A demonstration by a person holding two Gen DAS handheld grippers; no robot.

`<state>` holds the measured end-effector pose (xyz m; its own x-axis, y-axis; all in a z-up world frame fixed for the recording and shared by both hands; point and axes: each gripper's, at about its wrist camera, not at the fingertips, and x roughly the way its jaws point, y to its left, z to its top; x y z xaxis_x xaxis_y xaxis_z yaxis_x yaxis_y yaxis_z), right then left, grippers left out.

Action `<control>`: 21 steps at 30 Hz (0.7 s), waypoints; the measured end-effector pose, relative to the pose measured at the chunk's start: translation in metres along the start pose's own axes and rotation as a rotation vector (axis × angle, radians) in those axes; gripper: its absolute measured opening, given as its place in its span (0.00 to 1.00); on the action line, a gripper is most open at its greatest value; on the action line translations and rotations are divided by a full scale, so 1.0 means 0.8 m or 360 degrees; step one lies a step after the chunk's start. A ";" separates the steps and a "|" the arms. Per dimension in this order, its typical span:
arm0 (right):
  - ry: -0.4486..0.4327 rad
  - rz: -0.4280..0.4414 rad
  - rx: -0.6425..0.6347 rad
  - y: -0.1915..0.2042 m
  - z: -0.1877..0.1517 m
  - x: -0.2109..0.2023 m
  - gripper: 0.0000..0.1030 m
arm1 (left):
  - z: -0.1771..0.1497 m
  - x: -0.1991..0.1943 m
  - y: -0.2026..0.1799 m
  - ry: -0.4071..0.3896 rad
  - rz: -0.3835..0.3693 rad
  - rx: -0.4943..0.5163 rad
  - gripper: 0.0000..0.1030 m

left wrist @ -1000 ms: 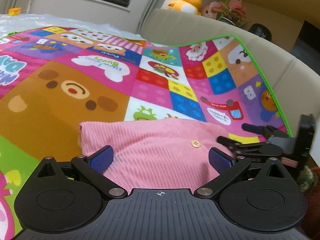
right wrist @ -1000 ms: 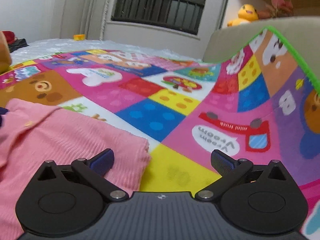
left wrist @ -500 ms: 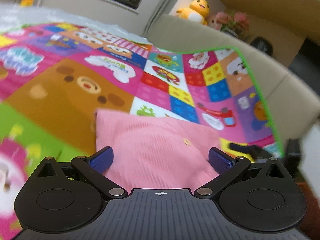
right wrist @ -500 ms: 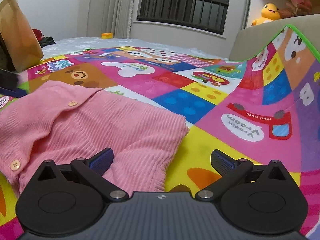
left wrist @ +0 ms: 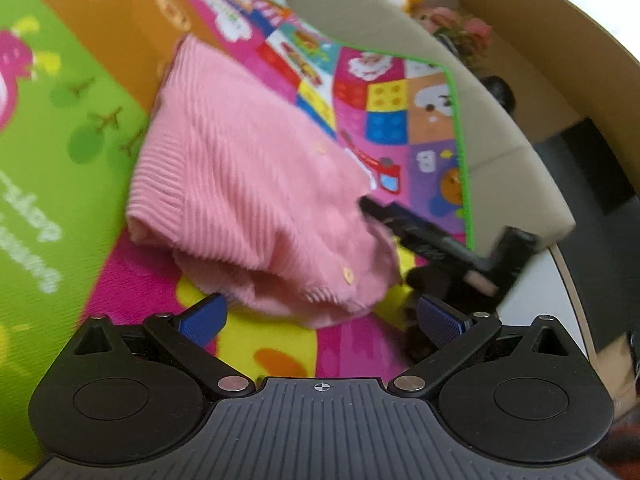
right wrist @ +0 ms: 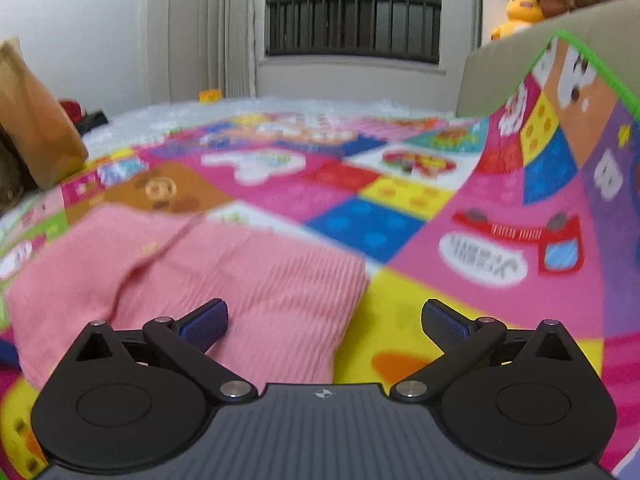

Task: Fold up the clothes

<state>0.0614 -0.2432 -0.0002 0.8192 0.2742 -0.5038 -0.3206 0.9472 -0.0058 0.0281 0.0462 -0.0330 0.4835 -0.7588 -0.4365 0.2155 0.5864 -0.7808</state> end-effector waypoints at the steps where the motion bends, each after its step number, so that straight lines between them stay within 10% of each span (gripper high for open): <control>1: -0.0032 0.0005 0.0011 -0.004 0.006 -0.003 1.00 | 0.001 0.006 0.001 -0.0009 0.0012 -0.0015 1.00; 6: -0.0060 -0.0068 0.0065 -0.029 0.033 0.016 1.00 | 0.020 0.026 -0.006 -0.0078 0.0030 0.0086 0.96; 10: -0.0004 -0.0159 0.0067 -0.045 0.039 0.053 1.00 | 0.052 0.036 0.002 -0.0102 0.0167 0.0156 0.63; 21: 0.0156 -0.0233 -0.0187 -0.018 0.010 0.072 0.99 | 0.187 0.075 0.032 -0.0229 0.0460 0.0404 0.67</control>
<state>0.1169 -0.2396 -0.0226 0.8128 0.1123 -0.5716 -0.2598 0.9482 -0.1831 0.1895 0.0580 -0.0128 0.6644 -0.5158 -0.5408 0.2471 0.8345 -0.4924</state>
